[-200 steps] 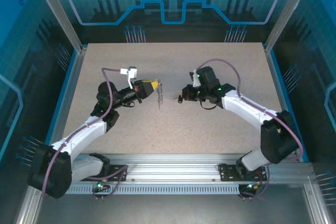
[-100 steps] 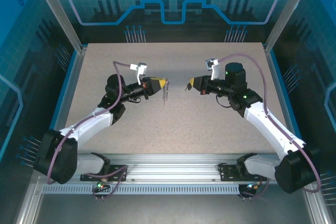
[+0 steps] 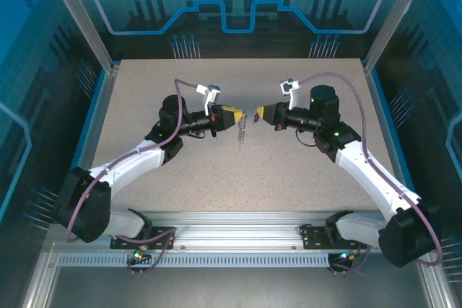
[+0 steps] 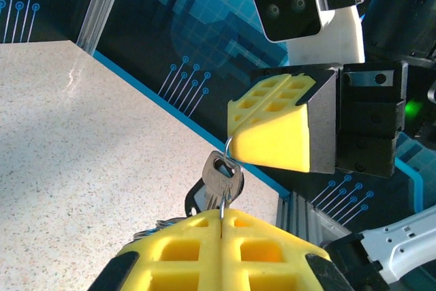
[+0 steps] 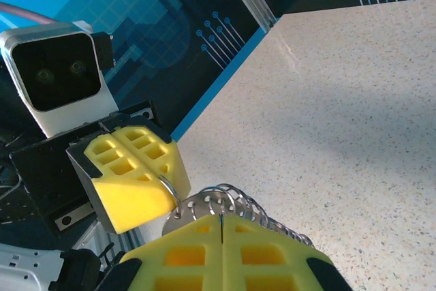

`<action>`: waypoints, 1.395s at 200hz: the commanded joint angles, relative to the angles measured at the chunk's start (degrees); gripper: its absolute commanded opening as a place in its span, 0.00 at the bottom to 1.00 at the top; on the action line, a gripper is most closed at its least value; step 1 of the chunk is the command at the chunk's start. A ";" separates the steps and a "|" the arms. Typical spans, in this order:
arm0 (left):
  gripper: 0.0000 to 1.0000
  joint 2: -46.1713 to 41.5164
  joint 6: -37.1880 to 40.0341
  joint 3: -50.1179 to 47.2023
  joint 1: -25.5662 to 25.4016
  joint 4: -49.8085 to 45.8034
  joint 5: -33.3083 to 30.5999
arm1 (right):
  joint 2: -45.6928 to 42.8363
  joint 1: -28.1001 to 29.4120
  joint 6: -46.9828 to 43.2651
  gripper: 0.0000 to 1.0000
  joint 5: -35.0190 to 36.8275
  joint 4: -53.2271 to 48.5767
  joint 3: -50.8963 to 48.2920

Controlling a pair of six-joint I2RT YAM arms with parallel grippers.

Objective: Put the keys on the keyring

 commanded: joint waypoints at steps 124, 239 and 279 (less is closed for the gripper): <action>0.00 -0.74 6.83 4.09 -1.15 -4.99 -0.08 | -0.88 5.55 -4.14 0.00 0.60 -0.33 4.27; 0.00 -2.32 9.50 4.70 -1.69 -7.74 -1.72 | 1.03 6.06 -5.97 0.00 2.86 -3.64 5.11; 0.00 -3.22 11.01 5.54 -1.86 -9.56 -1.82 | 0.39 5.40 -5.74 0.00 3.50 -3.86 4.58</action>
